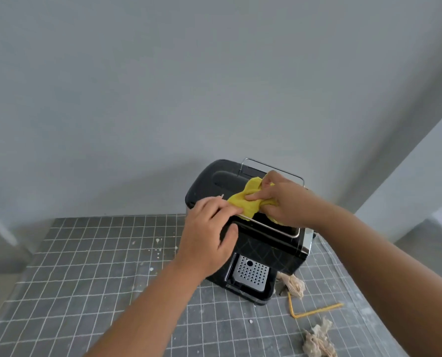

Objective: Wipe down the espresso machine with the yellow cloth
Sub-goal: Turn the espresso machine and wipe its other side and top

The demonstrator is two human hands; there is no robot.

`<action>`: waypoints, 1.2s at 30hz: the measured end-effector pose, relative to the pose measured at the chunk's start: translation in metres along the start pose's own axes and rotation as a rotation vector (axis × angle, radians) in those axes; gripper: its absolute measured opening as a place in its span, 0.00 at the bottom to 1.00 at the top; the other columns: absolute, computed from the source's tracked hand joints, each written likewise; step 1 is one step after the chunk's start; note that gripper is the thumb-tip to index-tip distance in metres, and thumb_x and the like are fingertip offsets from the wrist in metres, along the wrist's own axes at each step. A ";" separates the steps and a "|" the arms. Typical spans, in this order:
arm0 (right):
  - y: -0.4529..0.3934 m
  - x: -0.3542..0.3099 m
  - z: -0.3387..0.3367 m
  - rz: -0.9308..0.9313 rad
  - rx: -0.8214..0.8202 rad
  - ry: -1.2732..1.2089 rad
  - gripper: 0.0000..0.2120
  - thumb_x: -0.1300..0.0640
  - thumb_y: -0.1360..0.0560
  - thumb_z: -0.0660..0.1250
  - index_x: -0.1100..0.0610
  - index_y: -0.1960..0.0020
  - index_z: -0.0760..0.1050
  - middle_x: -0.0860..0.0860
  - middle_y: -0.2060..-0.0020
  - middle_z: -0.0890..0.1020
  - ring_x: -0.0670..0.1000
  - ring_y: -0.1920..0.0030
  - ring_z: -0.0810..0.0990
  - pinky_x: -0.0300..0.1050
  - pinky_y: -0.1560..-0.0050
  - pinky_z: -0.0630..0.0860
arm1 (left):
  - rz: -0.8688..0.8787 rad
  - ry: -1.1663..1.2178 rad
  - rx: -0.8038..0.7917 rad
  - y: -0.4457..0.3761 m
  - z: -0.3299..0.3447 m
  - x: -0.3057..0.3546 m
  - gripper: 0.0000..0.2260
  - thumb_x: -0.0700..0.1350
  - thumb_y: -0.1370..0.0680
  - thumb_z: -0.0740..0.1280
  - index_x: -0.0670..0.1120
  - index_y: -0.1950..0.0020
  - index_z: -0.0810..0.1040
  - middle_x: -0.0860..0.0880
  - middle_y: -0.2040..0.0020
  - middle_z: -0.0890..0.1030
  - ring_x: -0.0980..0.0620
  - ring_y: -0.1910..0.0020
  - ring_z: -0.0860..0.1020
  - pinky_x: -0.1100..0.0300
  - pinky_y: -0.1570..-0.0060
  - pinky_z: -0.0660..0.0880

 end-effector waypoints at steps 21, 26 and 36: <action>-0.114 -0.067 0.017 -0.246 -0.144 -0.071 0.17 0.60 0.27 0.65 0.46 0.42 0.80 0.51 0.44 0.73 0.49 0.47 0.75 0.40 0.43 0.70 | 0.087 0.031 0.330 0.003 0.019 0.015 0.02 0.47 0.25 0.72 0.51 0.56 0.85 0.58 0.57 0.81 0.57 0.52 0.79 0.52 0.53 0.72; -0.132 -0.047 0.007 -0.157 -0.145 -0.097 0.15 0.59 0.27 0.66 0.47 0.43 0.81 0.49 0.51 0.79 0.50 0.49 0.77 0.41 0.50 0.72 | 0.092 0.006 0.316 0.002 0.019 0.016 0.03 0.47 0.25 0.71 0.52 0.56 0.85 0.58 0.58 0.81 0.57 0.53 0.78 0.53 0.55 0.70; -0.172 0.001 0.001 0.270 0.003 0.304 0.07 0.65 0.27 0.59 0.59 0.51 0.72 0.54 0.52 0.78 0.55 0.55 0.76 0.46 0.60 0.72 | 0.066 0.002 0.300 -0.001 0.016 0.015 0.02 0.46 0.26 0.74 0.53 0.58 0.85 0.59 0.60 0.80 0.57 0.54 0.78 0.54 0.54 0.69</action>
Point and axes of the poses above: each hand's wrist, its own y-axis away from the middle knuckle, its own z-axis out of the palm, x = y × z, the point moved 7 cm from there along -y, towards the middle knuckle
